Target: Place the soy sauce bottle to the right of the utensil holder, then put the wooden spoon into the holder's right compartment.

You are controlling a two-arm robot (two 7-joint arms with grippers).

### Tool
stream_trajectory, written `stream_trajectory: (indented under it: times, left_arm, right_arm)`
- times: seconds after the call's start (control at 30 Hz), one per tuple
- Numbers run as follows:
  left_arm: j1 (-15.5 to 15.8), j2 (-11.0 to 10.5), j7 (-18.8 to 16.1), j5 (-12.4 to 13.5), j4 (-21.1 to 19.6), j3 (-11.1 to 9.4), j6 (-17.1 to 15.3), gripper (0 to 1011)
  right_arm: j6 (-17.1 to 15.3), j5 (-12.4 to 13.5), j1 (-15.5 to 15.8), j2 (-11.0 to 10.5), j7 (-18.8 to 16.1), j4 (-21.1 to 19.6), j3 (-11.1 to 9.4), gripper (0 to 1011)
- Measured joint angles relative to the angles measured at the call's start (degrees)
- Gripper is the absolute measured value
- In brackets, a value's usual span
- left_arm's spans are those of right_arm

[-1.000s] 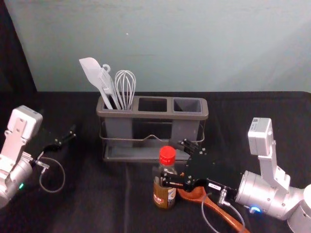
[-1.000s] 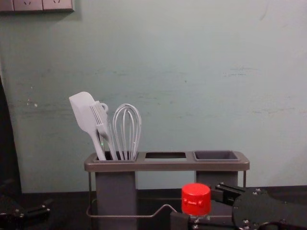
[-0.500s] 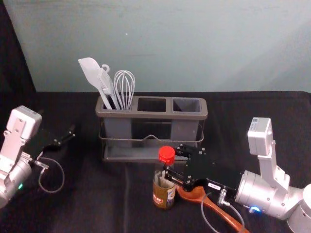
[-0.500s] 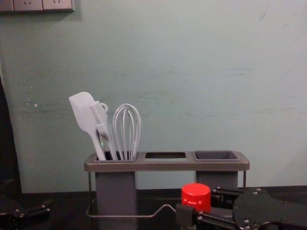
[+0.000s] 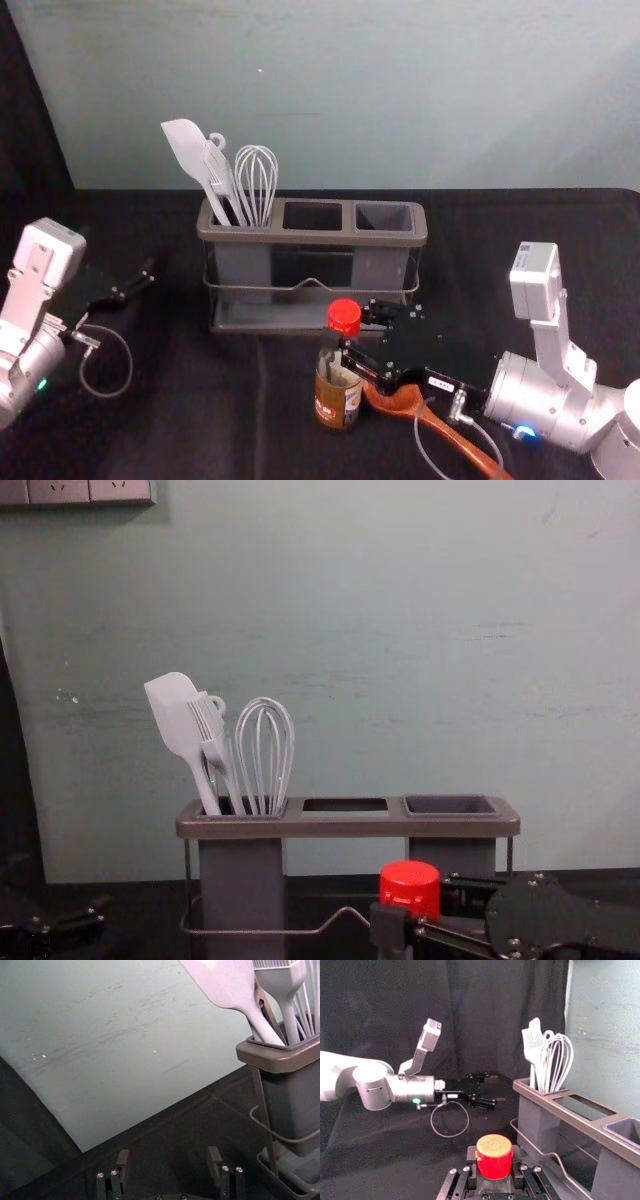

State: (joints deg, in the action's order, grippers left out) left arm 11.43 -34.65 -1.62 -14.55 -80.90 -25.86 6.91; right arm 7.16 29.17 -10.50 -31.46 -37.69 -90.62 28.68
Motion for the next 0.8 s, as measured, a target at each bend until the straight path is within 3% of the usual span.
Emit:
stream_trajectory:
  times: [0.33,0.6,0.63,0.67,0.77,0.8]
  left_arm:
    - [0.0,0.0,0.0,0.0,0.0,0.0,0.0,1011]
    - [0.0,0.0,0.0,0.0,0.0,0.0,0.0,1012]
    - [0.0,0.0,0.0,0.0,0.0,0.0,0.0,1011]
    - [0.0,0.0,0.0,0.0,0.0,0.0,0.0,1011]
    - [0.0,0.0,0.0,0.0,0.0,0.0,0.0,1011]
    - [0.0,0.0,0.0,0.0,0.0,0.0,0.0,1011]
  right_arm:
    - [0.03,2.21,4.15,-2.96,1.51,-5.94,-3.43,381]
    - [1.4,5.1,12.13,-7.83,3.92,-11.67,-10.0,381]
    - [1.4,5.1,12.13,-7.83,3.92,-11.67,-10.0,382]
    - [2.08,5.82,14.36,-8.97,4.52,-12.31,-12.37,382]
    - [2.81,6.4,16.49,-9.85,5.29,-12.72,-15.07,382]
    - [2.81,6.4,16.49,-9.85,5.29,-12.72,-15.07,382]
